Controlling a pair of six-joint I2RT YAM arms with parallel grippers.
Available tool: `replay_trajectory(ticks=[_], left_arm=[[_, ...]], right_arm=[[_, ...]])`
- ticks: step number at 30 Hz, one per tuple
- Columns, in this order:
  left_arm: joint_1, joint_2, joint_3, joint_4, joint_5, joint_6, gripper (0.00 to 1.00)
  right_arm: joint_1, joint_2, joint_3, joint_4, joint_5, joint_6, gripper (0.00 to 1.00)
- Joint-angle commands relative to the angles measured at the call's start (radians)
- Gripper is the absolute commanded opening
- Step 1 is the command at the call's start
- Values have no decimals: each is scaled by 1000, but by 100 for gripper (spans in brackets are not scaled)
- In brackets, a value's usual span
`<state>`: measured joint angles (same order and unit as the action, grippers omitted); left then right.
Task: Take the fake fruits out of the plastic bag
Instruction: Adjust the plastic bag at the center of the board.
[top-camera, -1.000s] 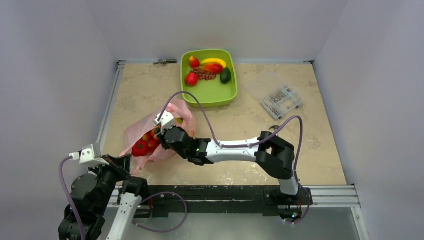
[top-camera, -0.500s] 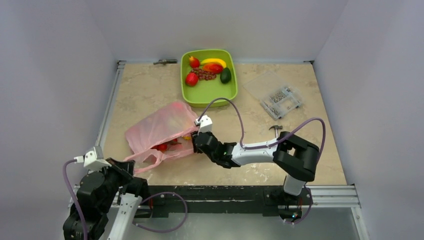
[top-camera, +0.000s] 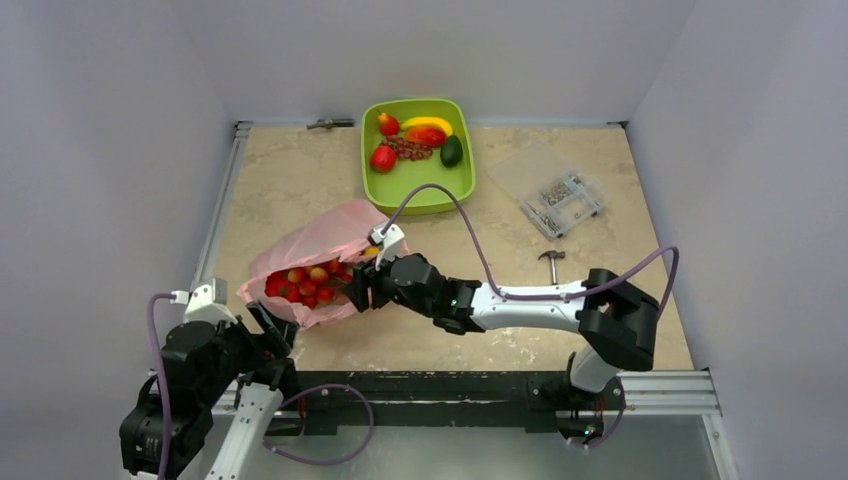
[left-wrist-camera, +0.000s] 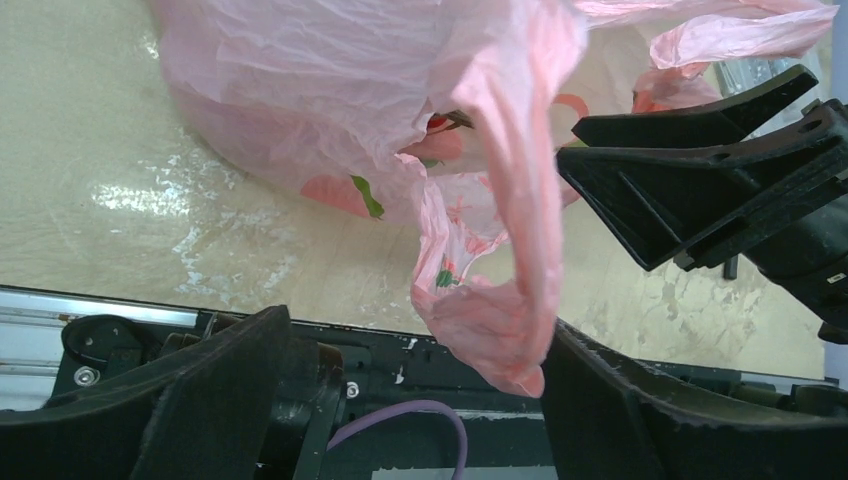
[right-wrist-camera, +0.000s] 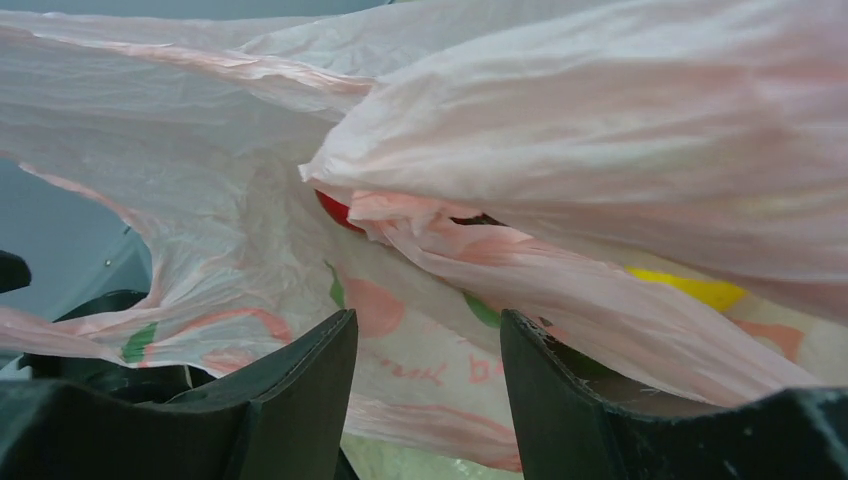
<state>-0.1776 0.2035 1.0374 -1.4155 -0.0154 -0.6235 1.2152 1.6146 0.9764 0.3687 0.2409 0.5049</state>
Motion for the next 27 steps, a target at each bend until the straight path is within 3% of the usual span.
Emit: replay_trajectory(ticks=[1, 4, 7, 8, 11, 13, 17, 21, 24, 27], left_arm=[[3, 2, -26, 18, 34, 20, 76], [3, 2, -33, 41, 7, 2, 44], [3, 5, -44, 74, 6, 7, 25], [3, 10, -50, 80, 8, 17, 13], [3, 18, -70, 86, 10, 33, 0], [3, 3, -97, 116, 51, 41, 0], [3, -27, -130, 150, 123, 54, 0], [3, -42, -130, 126, 111, 85, 0], [3, -47, -125, 132, 114, 87, 0], [3, -30, -124, 153, 143, 88, 0]], right_arm=[[11, 31, 48, 55, -91, 17, 54], [24, 30, 42, 63, -93, 17, 54], [25, 35, 43, 90, -108, 57, 53], [11, 49, 51, 98, -106, 117, 52], [-48, 145, 121, 118, -1, 214, 48], [-81, 259, 259, 35, 117, 248, 44], [-151, 410, 537, -34, 198, 172, 41], [-197, 495, 758, -102, 165, 71, 42], [-201, 524, 813, -135, 110, 6, 46], [-189, 489, 746, -169, 22, -10, 50]])
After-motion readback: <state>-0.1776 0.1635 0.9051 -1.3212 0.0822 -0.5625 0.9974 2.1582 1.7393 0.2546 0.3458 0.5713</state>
